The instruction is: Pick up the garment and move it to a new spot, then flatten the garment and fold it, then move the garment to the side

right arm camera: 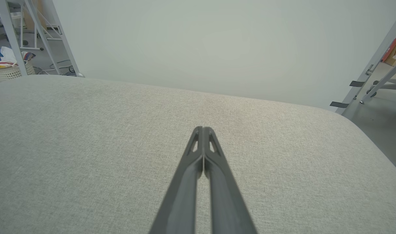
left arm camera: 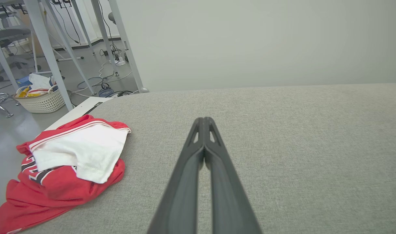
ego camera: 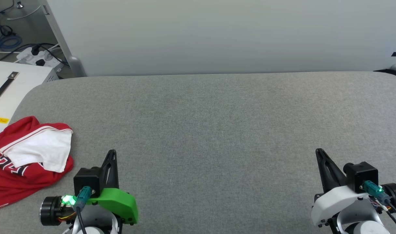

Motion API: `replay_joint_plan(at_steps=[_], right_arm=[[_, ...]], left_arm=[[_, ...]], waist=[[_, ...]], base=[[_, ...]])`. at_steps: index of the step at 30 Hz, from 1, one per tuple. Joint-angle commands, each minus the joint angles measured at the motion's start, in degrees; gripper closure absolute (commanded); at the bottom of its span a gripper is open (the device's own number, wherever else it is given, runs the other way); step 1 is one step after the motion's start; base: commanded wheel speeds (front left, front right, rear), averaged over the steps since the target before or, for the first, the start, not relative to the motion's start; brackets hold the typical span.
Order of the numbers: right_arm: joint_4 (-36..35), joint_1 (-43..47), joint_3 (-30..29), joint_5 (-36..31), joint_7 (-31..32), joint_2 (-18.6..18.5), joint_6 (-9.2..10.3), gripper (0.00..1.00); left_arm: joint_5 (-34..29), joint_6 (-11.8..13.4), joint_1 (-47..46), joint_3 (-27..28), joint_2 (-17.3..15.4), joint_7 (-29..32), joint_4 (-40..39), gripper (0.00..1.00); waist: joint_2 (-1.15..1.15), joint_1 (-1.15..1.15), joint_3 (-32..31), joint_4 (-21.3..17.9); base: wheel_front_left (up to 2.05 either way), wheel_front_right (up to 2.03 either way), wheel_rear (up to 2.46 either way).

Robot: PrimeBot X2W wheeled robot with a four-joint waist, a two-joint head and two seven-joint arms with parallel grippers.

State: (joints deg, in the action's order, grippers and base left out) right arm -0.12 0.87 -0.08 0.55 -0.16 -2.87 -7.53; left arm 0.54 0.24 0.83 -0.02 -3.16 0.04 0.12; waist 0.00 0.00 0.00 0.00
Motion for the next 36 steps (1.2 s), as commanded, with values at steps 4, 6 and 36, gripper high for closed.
replay_joint_plan(at_steps=[4, 6, 36], right_arm=[[0.12, -0.87, 0.08, -0.55, 0.16, 0.0, 0.04, 1.0], [0.12, -0.87, 0.08, -0.55, 0.16, 0.0, 0.04, 1.0], [0.12, -0.87, 0.08, -0.55, 0.16, 0.0, 0.04, 1.0]], left_arm=[[-0.54, -0.24, -0.83, 0.02, 0.28, -0.04, -0.12, 1.0], [-0.54, -0.24, -0.83, 0.02, 0.28, -0.04, -0.12, 1.0], [-0.54, -0.24, -0.83, 0.02, 0.28, -0.04, -0.12, 1.0]], waist=[[0.0, 0.0, 0.0, 0.0], [0.0, 0.0, 0.0, 0.0], [0.0, 0.0, 0.0, 0.0]], base=[[0.0, 0.0, 0.0], [0.0, 0.0, 0.0], [0.0, 0.0, 0.0]])
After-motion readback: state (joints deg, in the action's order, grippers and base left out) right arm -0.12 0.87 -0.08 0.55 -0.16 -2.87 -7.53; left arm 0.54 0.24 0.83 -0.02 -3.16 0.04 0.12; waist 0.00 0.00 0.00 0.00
